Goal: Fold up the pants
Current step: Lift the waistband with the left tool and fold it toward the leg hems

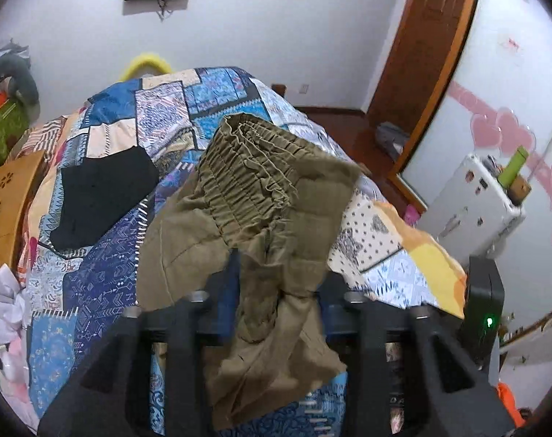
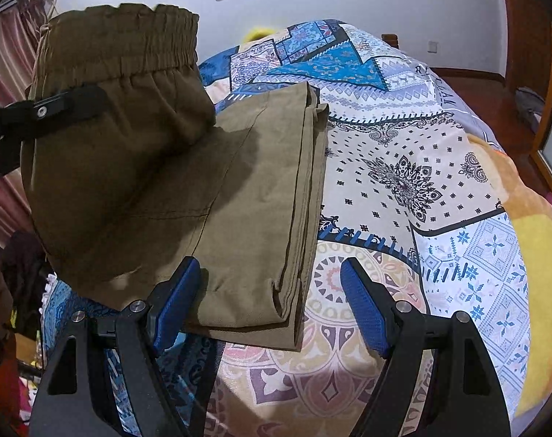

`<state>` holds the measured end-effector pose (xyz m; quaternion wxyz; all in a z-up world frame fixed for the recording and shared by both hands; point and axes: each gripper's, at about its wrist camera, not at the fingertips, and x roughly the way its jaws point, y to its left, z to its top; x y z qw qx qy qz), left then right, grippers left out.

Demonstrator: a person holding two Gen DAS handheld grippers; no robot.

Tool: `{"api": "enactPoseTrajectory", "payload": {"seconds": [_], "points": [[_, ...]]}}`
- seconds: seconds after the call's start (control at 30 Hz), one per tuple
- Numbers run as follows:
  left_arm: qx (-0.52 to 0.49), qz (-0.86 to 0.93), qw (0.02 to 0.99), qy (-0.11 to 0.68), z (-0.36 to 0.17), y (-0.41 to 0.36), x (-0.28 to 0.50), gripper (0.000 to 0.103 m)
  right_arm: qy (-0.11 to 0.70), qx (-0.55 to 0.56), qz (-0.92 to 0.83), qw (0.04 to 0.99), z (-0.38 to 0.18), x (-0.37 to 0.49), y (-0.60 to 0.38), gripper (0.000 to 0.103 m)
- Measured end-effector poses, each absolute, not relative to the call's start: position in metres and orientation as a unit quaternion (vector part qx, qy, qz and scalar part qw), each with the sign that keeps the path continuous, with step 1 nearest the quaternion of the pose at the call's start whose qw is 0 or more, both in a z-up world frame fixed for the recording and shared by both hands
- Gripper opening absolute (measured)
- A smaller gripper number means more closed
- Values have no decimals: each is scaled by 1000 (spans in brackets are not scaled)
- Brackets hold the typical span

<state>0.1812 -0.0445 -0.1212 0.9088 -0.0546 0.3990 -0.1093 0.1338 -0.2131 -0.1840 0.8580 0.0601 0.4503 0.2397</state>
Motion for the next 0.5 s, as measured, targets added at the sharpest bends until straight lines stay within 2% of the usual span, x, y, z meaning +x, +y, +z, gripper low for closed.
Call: {"api": "enactPoseTrajectory", "payload": {"seconds": [0.03, 0.2, 0.33, 0.5], "points": [[-56, -114, 909, 396, -122, -46, 179, 73, 450, 61, 238, 858, -184, 134, -214, 76], [-34, -96, 931, 351, -103, -39, 162, 89, 446, 66, 231, 862, -178, 129, -218, 76], [-14, -52, 938, 342, -100, -18, 176, 96, 436, 51, 217, 872, -173, 122, -221, 76], [-12, -15, 930, 367, -113, 25, 211, 98, 422, 63, 199, 882, -166, 117, -230, 76]]}}
